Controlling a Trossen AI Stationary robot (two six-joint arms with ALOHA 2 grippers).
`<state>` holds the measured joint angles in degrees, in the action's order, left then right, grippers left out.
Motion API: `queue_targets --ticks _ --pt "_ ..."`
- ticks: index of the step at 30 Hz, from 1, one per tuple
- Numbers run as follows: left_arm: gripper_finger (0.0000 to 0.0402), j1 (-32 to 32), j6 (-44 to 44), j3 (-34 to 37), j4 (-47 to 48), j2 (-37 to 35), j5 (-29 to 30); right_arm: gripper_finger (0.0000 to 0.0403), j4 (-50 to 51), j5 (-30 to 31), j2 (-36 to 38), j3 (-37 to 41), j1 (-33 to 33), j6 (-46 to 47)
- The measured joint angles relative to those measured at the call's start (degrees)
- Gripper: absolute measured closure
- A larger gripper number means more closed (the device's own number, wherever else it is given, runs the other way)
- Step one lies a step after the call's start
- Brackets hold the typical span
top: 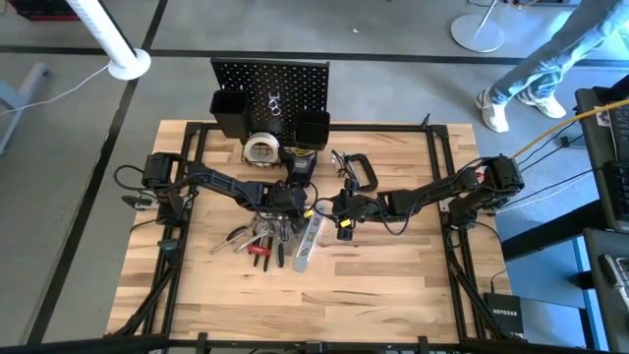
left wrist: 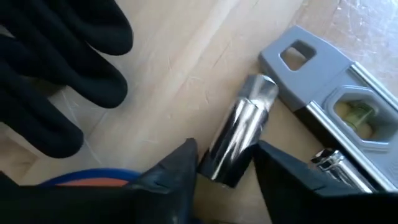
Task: Hang tools onto peg board
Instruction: Put the extension bar into the right black bin on the pegboard
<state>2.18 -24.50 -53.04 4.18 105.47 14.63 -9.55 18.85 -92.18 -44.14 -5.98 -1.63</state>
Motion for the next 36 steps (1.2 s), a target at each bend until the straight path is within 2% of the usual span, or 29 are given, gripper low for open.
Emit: queue_targets --ticks 5,13,20,26,36 --pt "0.0323 -0.1 4.0 0.0 -0.5 0.0 -0.3 0.0159 0.3 0.0 0.0 0.0 0.0 -0.2" --pt "0.0323 -0.8 5.8 0.1 -0.8 -0.3 -0.4 0.0159 0.7 0.0 0.0 0.0 0.0 -0.3" --pt "0.0323 -3.9 6.9 0.1 -0.2 -5.8 -1.0 0.0159 0.7 -0.3 0.0 0.0 0.0 -0.7" --pt "0.0323 -6.9 9.4 0.1 -1.3 -9.3 -0.1 0.0159 -2.7 -6.6 0.1 0.0 0.0 -1.9" --pt "0.0323 -10.6 15.1 0.1 -7.6 -9.5 1.9 0.0159 -8.0 -14.0 0.1 0.0 0.0 -1.8"
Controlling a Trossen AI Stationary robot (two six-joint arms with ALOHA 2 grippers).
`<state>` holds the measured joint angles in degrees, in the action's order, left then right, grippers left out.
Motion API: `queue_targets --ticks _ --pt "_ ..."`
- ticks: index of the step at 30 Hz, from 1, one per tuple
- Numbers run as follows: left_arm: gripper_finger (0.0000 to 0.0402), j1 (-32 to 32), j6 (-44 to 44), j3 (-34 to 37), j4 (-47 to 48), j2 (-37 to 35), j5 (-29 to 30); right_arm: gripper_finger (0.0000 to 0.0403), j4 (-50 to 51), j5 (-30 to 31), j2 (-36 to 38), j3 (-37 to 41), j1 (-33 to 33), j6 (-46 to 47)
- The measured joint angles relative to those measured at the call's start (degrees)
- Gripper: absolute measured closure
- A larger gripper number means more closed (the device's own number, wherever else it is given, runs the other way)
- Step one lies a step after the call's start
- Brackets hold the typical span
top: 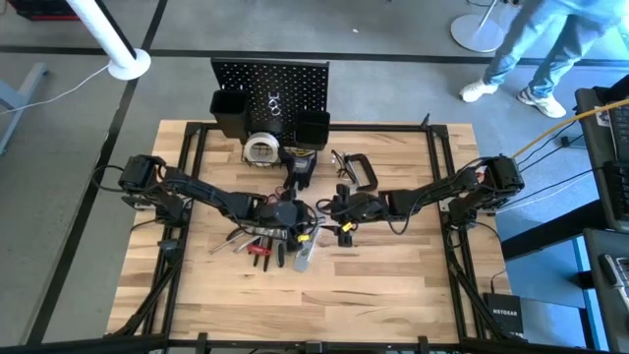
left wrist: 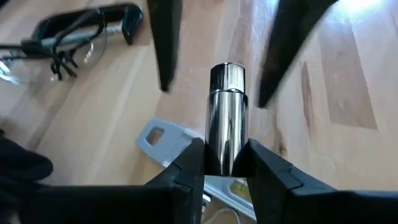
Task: Hang tools onto peg board
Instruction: Put the extension bar into the right black bin on the pegboard
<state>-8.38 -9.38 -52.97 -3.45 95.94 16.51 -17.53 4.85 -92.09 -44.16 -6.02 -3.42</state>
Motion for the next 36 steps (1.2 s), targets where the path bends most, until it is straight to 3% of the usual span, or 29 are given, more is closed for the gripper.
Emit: queue_targets --ticks 8,21,36 --pt "0.0321 -0.4 0.7 0.0 -0.5 -1.1 0.4 0.0178 -2.6 -2.4 0.0 0.0 0.0 0.1" --pt "0.0322 -1.2 0.9 0.0 -0.5 -2.2 1.6 0.0311 -2.4 -2.5 0.0 0.0 0.1 -0.2" --pt "0.0287 -1.0 -0.6 0.0 -0.4 -2.2 0.2 0.0314 -2.1 -0.9 0.0 0.0 0.0 -1.2"
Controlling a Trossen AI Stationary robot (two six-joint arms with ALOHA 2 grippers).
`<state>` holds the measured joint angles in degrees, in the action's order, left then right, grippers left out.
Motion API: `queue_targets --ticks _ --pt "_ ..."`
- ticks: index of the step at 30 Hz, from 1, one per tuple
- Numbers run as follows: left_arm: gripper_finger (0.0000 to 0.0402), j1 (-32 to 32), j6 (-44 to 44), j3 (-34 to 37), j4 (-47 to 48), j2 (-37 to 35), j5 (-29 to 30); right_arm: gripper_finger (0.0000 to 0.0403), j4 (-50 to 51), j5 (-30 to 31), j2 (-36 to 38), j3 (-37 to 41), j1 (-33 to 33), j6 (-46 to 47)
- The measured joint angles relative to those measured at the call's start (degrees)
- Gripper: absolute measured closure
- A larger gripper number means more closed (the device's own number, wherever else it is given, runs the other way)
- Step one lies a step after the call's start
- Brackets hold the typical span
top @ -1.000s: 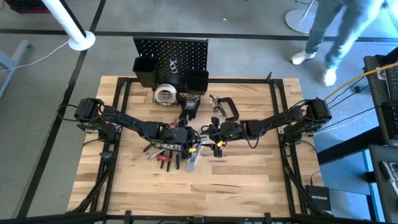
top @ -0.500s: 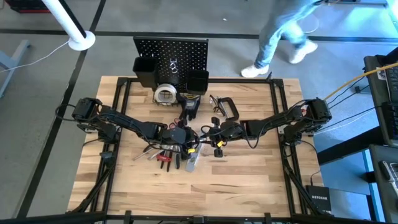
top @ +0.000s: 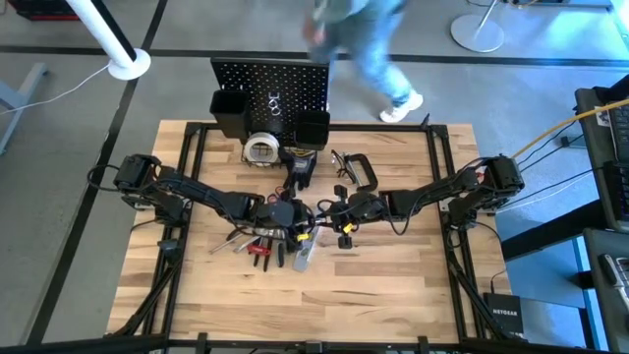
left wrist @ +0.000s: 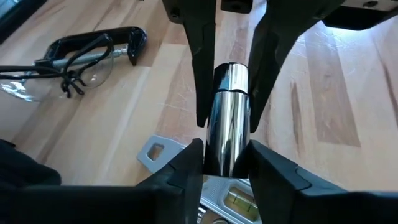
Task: Hang tools onto peg board
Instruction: Put the extension bar into the right black bin on the pegboard
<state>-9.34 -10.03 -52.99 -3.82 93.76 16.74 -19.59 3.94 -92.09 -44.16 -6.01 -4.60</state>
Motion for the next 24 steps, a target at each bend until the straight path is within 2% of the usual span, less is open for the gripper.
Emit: queue_targets --ticks 6,10,15,20,24 --pt "0.0232 1.0 -0.6 0.0 1.5 -0.2 -0.4 0.0312 0.1 0.4 0.0 0.0 0.1 0.0" --pt "0.0199 1.2 -1.9 0.0 9.6 -3.7 -0.6 0.0313 0.1 0.4 0.0 0.0 0.1 0.0" --pt "0.0189 -0.3 -5.9 0.4 19.5 -11.0 1.7 0.0311 0.9 1.8 1.0 0.0 0.1 0.0" --pt "0.0188 -4.2 -7.4 6.0 18.2 -18.0 6.3 0.0312 5.0 5.4 4.6 -2.0 0.0 -0.4" --pt "0.0188 -5.8 -10.0 13.3 9.8 -21.9 9.6 0.0311 9.4 9.3 6.8 -6.9 0.4 -3.9"
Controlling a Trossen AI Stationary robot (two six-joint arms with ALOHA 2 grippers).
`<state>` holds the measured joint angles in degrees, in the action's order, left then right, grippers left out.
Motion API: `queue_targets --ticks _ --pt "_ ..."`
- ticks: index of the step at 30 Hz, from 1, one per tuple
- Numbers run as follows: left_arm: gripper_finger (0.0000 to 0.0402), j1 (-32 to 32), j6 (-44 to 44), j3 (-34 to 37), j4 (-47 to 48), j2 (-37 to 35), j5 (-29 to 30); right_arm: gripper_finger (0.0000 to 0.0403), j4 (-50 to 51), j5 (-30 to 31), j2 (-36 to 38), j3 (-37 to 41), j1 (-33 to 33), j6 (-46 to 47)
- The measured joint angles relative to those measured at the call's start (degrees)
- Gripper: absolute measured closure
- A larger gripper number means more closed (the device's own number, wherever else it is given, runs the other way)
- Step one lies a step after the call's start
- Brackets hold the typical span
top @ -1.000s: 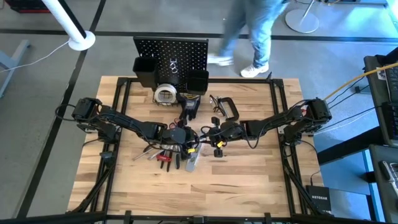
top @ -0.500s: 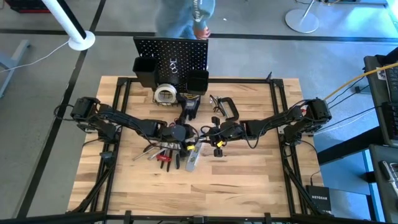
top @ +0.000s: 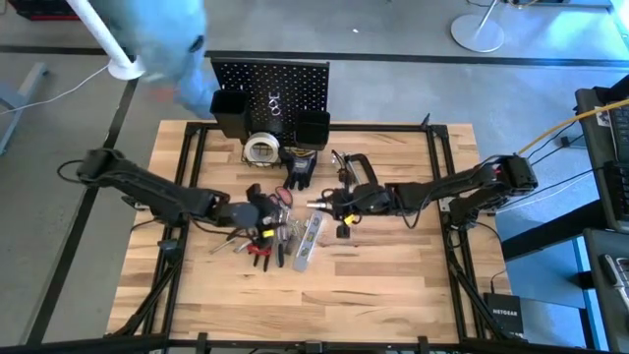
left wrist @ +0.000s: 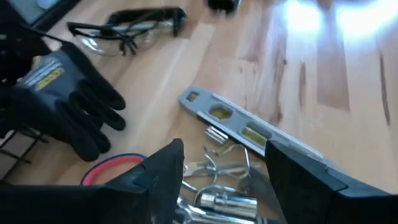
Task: Hang tools onto peg board
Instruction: Put the extension bar into the right black bin on the pegboard
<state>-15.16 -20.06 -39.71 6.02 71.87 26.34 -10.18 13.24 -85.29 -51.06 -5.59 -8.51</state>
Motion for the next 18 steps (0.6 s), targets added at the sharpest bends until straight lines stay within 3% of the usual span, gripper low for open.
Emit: queue_targets --ticks 6,18 --pt "0.0188 -0.7 -2.7 8.4 -11.0 -0.8 0.8 0.031 7.4 1.3 -0.3 -10.0 3.6 -3.1" --pt "0.0188 -0.1 -3.5 9.4 -11.1 -0.8 1.0 0.0309 8.4 -1.4 -1.0 -21.6 16.5 -6.0"
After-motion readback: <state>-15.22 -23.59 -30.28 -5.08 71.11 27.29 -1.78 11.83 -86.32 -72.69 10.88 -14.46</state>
